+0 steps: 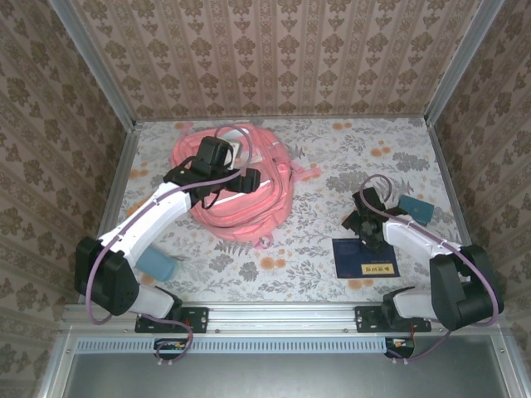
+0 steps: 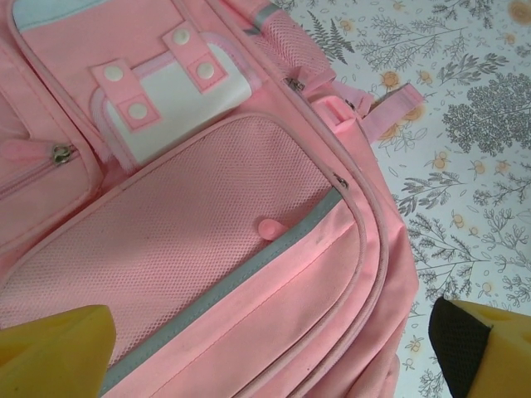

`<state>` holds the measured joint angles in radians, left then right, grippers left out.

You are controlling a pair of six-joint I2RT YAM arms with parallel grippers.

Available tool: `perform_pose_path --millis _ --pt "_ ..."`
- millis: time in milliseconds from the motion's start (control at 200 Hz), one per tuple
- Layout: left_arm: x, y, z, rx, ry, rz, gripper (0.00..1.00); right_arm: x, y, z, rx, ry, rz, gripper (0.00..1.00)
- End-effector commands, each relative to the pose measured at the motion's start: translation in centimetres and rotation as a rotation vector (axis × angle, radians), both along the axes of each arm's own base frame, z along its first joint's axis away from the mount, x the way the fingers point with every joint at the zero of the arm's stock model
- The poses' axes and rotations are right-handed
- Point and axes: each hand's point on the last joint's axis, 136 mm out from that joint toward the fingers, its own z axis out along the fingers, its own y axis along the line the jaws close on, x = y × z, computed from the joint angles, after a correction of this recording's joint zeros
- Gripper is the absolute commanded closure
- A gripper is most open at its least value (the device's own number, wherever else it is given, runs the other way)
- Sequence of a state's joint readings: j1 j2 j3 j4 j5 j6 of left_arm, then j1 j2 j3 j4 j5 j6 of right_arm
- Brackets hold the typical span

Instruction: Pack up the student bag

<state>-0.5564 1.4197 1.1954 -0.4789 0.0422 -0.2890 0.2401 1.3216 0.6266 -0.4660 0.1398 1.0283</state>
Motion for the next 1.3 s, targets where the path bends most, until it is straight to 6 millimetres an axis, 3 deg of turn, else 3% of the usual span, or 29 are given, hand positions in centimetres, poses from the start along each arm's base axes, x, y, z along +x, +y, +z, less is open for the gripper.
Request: perform_pose_path --millis 0,155,310,395,480,635,730,890,1000,1175,1295 --pt "-0.6 0.2 0.5 -0.034 0.001 -0.010 0.00 1.5 2.5 -0.8 0.097 -0.019 0.111 0.12" --pt "-0.7 0.1 0.2 -0.041 0.016 -0.012 0.00 3.9 6.7 -1.7 0.198 0.000 0.254 0.15" --pt "-0.7 0.1 -0.2 -0.047 0.036 -0.002 0.00 6.1 12.7 -1.4 0.249 -0.001 0.427 0.18" --pt "-1.0 -0.2 -0.2 -0.060 0.047 -0.016 0.00 6.8 14.6 -0.8 0.264 -0.013 0.488 0.21" --pt "-1.3 -0.8 -0.3 -0.083 0.064 -0.050 0.00 7.1 14.6 0.5 0.241 -0.034 0.503 0.21" --pt "-2.0 -2.6 -0.7 -0.131 0.109 -0.122 0.00 6.3 12.3 3.8 0.148 -0.069 0.478 0.22" --pt "-1.9 -3.4 -1.0 -0.138 0.118 -0.134 0.00 5.0 13.0 4.3 0.189 -0.057 0.485 0.26" --pt "-1.3 -4.0 -1.5 -0.137 0.133 -0.123 0.01 2.6 17.2 3.2 0.281 -0.001 0.544 0.34" --pt "-1.3 -4.1 -1.8 -0.132 0.145 -0.119 0.02 1.3 18.6 2.0 0.288 0.045 0.567 0.34" --pt "-1.4 -4.3 -2.1 -0.128 0.156 -0.124 0.02 -1.4 18.6 -0.5 0.287 0.159 0.585 0.35" --pt "-1.4 -4.6 -2.2 -0.131 0.162 -0.131 0.03 -3.5 17.0 -1.8 0.253 0.234 0.586 0.35"
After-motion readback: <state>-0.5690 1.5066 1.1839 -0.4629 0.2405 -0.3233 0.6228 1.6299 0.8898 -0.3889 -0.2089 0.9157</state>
